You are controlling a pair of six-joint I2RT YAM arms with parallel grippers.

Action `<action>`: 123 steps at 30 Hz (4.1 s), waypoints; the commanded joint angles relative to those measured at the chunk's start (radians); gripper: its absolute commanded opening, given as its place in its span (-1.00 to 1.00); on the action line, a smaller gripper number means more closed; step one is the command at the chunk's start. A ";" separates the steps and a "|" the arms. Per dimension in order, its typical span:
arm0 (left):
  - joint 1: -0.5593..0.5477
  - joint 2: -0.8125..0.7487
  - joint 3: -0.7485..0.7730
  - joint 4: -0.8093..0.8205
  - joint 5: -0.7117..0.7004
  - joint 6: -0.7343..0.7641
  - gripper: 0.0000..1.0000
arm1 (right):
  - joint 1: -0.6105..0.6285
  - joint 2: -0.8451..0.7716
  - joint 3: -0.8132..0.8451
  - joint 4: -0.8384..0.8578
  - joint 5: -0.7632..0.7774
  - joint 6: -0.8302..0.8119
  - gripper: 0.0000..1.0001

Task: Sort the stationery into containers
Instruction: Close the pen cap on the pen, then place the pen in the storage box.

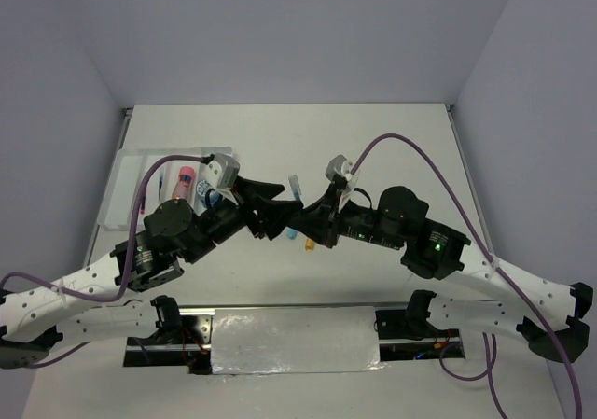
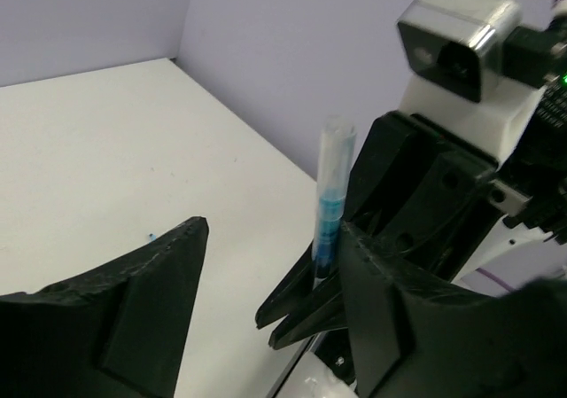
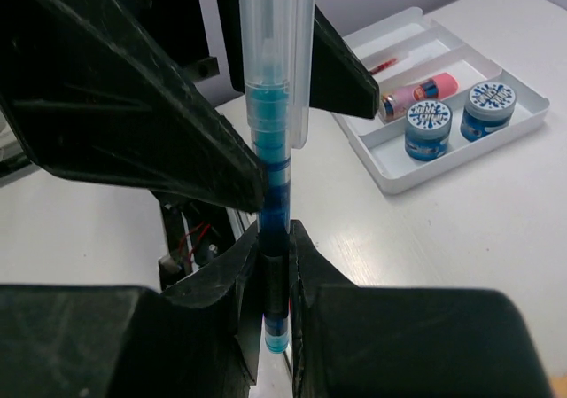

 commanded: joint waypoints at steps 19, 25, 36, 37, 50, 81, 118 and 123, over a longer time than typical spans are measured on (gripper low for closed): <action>0.002 -0.044 0.014 0.089 -0.073 -0.017 0.34 | 0.013 0.019 -0.048 0.163 0.055 0.016 -1.00; 0.002 -0.017 0.026 0.122 -0.062 -0.034 0.35 | 0.013 0.046 -0.023 0.151 0.073 0.015 -1.00; 0.006 0.018 0.069 0.048 -0.147 -0.060 0.23 | 0.024 0.066 -0.023 0.129 0.050 0.015 -1.00; 0.008 0.020 0.069 0.048 -0.150 -0.063 0.22 | 0.027 0.072 -0.016 0.123 0.047 0.009 -1.00; 0.016 0.037 0.069 0.054 -0.105 -0.076 -0.41 | 0.035 0.098 0.006 0.101 0.099 0.007 -1.00; -0.133 0.007 -0.218 0.005 -0.122 -0.182 -0.95 | -0.117 0.137 0.259 0.068 -0.106 0.035 -1.00; 0.554 0.263 0.153 -0.383 -0.082 0.085 -1.00 | -0.056 0.118 -0.170 0.109 0.195 0.105 0.99; 0.738 0.414 0.165 -0.339 -0.289 0.265 -1.00 | -0.065 -0.026 -0.287 0.086 0.217 0.145 0.99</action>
